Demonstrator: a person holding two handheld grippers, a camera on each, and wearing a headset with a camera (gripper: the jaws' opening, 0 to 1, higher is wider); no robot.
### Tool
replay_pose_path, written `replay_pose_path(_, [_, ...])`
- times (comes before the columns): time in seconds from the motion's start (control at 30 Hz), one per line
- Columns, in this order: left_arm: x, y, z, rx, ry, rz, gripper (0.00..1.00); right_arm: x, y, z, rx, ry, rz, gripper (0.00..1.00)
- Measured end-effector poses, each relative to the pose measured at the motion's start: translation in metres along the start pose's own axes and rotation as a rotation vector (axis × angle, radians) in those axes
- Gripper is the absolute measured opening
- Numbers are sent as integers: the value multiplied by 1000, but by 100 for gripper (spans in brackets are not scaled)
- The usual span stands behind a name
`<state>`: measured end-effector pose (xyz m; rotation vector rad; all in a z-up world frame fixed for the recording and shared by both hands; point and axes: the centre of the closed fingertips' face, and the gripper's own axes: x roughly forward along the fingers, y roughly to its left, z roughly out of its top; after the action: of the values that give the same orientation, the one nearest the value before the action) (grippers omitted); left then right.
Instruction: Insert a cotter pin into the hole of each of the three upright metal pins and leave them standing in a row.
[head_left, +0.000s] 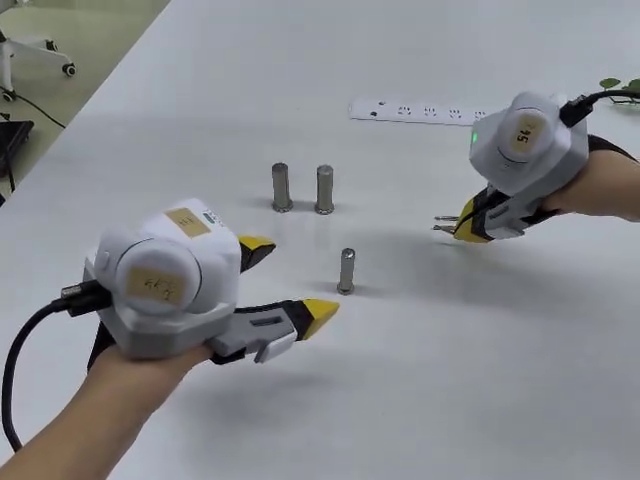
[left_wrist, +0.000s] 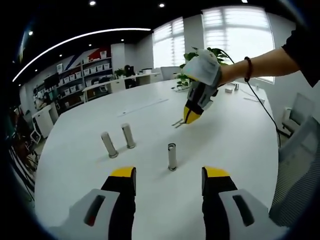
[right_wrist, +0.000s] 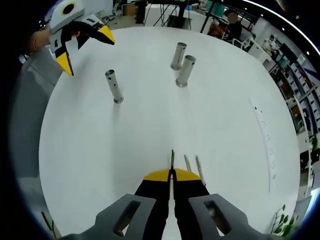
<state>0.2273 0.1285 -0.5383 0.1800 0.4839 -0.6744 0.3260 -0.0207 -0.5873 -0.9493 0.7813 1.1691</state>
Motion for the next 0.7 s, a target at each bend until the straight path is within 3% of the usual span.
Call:
replay_pose_path(0.37, [-3, -11, 15, -135, -36, -66, 43, -27, 31, 48, -100, -151, -49, 0])
replay_pose_path(0.7, [-2, -28, 26, -206, -25, -137, 40, -43, 58, 82, -191, -258, -66, 0])
